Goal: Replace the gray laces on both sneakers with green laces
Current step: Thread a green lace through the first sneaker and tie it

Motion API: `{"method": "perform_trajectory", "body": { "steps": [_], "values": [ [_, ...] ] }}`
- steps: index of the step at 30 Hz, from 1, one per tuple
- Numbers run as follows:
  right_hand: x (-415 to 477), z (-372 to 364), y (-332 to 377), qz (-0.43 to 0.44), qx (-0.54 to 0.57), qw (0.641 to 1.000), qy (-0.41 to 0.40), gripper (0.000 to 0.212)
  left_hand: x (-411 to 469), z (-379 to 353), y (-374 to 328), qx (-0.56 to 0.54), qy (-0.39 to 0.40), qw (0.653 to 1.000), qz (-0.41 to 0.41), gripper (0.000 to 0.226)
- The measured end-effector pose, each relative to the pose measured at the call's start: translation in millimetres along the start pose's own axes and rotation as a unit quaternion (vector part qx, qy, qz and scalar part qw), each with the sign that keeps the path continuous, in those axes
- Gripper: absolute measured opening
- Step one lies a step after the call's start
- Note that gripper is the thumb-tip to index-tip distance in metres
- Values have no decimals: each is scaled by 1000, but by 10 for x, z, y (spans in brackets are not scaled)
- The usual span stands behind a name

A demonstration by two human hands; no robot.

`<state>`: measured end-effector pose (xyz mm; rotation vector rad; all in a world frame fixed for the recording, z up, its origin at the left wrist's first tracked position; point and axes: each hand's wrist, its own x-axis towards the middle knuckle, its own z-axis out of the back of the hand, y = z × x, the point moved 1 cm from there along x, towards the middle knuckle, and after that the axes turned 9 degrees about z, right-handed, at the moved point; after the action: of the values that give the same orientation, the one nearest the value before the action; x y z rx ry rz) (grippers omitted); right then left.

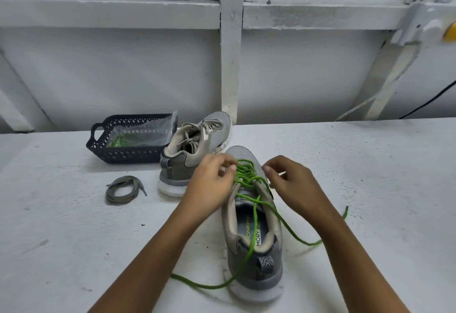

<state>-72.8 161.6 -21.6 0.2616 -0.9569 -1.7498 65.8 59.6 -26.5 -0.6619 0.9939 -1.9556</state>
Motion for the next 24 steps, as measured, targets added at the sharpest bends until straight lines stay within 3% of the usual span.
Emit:
{"method": "perform_trajectory", "body": {
  "steps": [2, 5, 8, 12, 15, 19, 22, 24],
  "values": [
    [-154, 84, 104, 12, -7, 999, 31, 12, -201, 1, -118, 28, 34, 999, -23, 3],
    [-334, 166, 227, 10, -33, 996, 79, 8, -388, -9, -216, 100, 85, 991, -28, 27],
    [-430, 214, 255, -2, -66, 991, 112, 29, -437, 11, -250, 142, 97, 985, -24, 44],
    [-498, 200, 249, -12, -62, 988, 142, 30, -455, 16, -274, 238, 90, 966, -34, 35],
    [-530, 178, 246, -1, -65, 992, 110, 19, -444, 20, -275, 281, 73, 956, -32, 26],
    [-553, 186, 310, 12, -46, 997, 61, 16, -412, 38, -253, 271, 82, 959, -21, 16],
    [-548, 157, 344, 8, -20, 998, 63, 19, -361, 81, -245, 191, 103, 976, 4, 8],
    [-537, 109, 351, 11, -33, 996, 87, 12, -326, 116, -237, 125, 133, 983, 34, 17]
  ]
}}
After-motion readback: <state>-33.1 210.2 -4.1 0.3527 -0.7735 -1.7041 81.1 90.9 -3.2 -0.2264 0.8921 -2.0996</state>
